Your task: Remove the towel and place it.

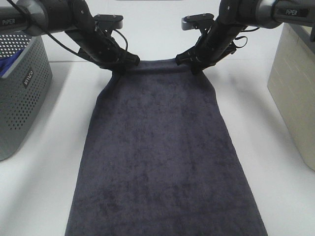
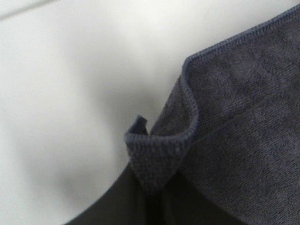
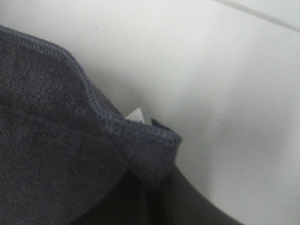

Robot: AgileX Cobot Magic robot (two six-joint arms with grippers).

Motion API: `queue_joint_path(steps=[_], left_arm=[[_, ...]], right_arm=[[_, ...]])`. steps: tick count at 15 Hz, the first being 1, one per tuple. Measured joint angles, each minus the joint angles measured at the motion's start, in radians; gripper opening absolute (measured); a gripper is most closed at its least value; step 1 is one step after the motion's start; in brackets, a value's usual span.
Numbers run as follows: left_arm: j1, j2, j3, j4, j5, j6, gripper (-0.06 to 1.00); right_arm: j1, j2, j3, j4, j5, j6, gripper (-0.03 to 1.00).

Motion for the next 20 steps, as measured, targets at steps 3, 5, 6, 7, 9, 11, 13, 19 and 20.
queue_joint_path(steps=[3, 5, 6, 7, 9, 11, 13, 19, 20], left_arm=[[0.001, 0.000, -0.038, 0.026, -0.091, 0.000, 0.00], [0.001, 0.000, -0.041, 0.036, -0.156, 0.000, 0.00], [0.001, 0.000, -0.041, 0.053, -0.221, 0.000, 0.00], [0.001, 0.000, -0.041, 0.060, -0.245, 0.003, 0.00], [0.001, 0.000, -0.041, 0.075, -0.294, 0.003, 0.00], [0.001, 0.000, -0.041, 0.078, -0.337, 0.004, 0.00], [0.001, 0.004, -0.041, 0.085, -0.363, 0.006, 0.00], [0.001, 0.024, -0.041, 0.113, -0.441, 0.007, 0.00], [0.001, 0.024, -0.041, 0.128, -0.444, 0.007, 0.00]], right_arm=[[0.000, -0.010, 0.000, -0.001, -0.099, 0.000, 0.02], [0.000, -0.010, 0.000, -0.012, -0.161, 0.000, 0.02], [0.000, -0.011, 0.000, -0.028, -0.214, 0.000, 0.02], [0.000, -0.011, 0.000, -0.031, -0.234, 0.000, 0.02], [0.000, -0.011, 0.000, -0.045, -0.287, 0.000, 0.02], [0.000, -0.011, 0.000, -0.052, -0.332, 0.000, 0.02], [0.000, -0.011, 0.000, -0.052, -0.382, -0.008, 0.02], [0.000, -0.005, 0.001, -0.052, -0.482, -0.051, 0.02], [0.000, -0.005, 0.001, -0.052, -0.490, -0.052, 0.02]])
